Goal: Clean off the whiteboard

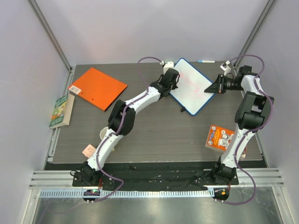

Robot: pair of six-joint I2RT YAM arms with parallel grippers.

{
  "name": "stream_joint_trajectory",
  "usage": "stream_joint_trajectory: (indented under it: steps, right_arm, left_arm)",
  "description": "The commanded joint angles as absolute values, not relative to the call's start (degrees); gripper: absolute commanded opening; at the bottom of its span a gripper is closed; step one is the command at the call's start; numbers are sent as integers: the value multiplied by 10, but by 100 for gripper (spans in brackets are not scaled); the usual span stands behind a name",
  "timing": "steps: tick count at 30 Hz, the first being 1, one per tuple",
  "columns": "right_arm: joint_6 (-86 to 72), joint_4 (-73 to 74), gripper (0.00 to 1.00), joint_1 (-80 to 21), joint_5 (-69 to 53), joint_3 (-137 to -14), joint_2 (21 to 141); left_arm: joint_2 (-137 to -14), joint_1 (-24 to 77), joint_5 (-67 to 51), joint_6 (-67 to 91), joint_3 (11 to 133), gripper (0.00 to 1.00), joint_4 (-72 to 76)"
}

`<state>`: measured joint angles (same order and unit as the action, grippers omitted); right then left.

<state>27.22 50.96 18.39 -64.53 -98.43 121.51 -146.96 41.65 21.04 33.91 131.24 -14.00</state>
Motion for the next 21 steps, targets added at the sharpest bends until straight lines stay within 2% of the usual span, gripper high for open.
stream_joint_trajectory:
  steps: [1,7,13,21]
  right_arm:
    - [372,543,2,146,-530,-976,1230]
    - [388,563,1,135,-521,-990,1240]
    - [398,569,1,120,-502,-991,1236]
    - [404,572,1,98,-475,-992,1236]
  left_arm:
    - [-1496,422,141,309,1323,0,-78]
    - [-1508,440,67,262,1379,0,-79]
    - [-1518,441,41,212,1426,0,-105]
    - [-1518,440,75,184,1430,0,-95]
